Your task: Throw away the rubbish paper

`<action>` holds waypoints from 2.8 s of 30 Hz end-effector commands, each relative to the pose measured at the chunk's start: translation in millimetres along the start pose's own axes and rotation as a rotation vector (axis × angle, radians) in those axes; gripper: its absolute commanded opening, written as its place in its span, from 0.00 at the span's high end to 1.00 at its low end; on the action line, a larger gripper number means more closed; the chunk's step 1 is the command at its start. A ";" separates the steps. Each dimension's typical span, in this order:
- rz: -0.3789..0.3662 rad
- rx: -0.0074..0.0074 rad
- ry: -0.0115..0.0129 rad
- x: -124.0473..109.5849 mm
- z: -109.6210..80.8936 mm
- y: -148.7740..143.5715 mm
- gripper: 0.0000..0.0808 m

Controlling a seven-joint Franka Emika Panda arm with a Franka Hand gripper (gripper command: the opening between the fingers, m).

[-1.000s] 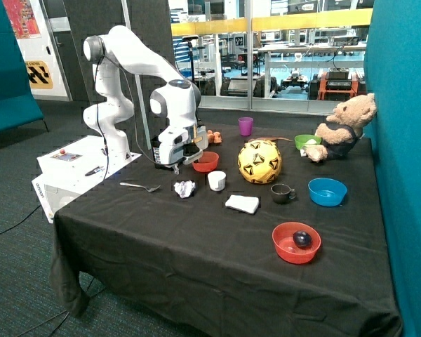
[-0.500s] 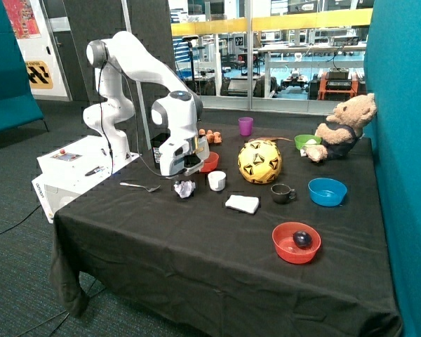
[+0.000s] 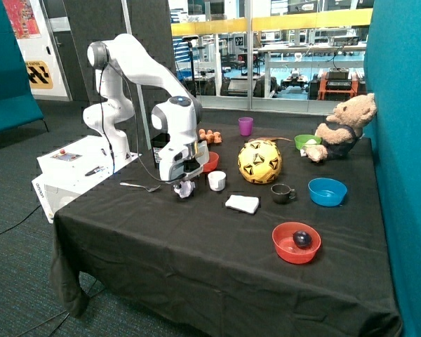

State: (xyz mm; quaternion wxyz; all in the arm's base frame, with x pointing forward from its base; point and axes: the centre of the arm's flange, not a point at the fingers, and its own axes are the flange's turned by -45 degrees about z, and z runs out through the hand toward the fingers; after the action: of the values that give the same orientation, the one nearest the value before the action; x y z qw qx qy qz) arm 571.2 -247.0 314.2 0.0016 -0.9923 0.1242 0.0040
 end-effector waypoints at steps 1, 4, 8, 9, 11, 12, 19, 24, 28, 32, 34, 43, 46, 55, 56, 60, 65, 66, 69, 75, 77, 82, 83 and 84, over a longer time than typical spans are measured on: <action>0.011 -0.0022 0.0084 -6.7 10.4 -0.1 0.07; 0.008 -0.0022 0.0084 -6.5 10.9 -0.2 0.10; 0.007 -0.0022 0.0084 -5.7 10.8 -1.2 0.14; 0.007 -0.0022 0.0084 -5.4 10.8 -1.7 0.14; 0.004 -0.0022 0.0084 -4.5 10.7 -3.4 0.17; 0.003 -0.0022 0.0084 -4.3 10.9 -4.3 0.20; 0.003 -0.0022 0.0084 -6.7 12.8 -6.6 0.51; 0.005 -0.0022 0.0084 -10.2 13.7 -6.4 0.94; 0.003 -0.0022 0.0084 -11.5 12.6 -6.4 1.00; -0.002 -0.0023 0.0084 -12.6 11.2 -6.4 1.00; -0.002 -0.0023 0.0084 -13.2 10.7 -6.3 1.00; -0.002 -0.0023 0.0084 -17.4 11.1 -4.7 1.00; -0.011 -0.0023 0.0084 -19.1 11.0 -4.5 1.00; -0.018 -0.0023 0.0084 -26.0 10.9 -1.9 1.00; -0.017 -0.0023 0.0084 -26.6 11.0 -1.7 1.00; -0.021 -0.0023 0.0084 -27.7 11.4 -1.9 1.00; -0.030 -0.0024 0.0084 -29.4 11.3 -4.7 1.00; -0.029 -0.0024 0.0084 -29.7 11.1 -5.2 1.00; -0.015 -0.0023 0.0084 -30.4 12.1 -8.0 1.00; -0.022 -0.0023 0.0084 -30.4 11.3 -13.2 1.00; -0.026 -0.0024 0.0084 -29.8 10.0 -14.6 1.00; -0.044 -0.0024 0.0083 -27.7 2.8 -20.6 1.00; -0.052 -0.0025 0.0083 -27.1 -0.4 -23.1 1.00; -0.058 -0.0025 0.0083 -27.0 -2.6 -25.0 1.00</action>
State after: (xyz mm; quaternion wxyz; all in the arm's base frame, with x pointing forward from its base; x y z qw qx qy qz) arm 544.8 -226.8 304.9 0.0018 -0.9942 0.1072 -0.0015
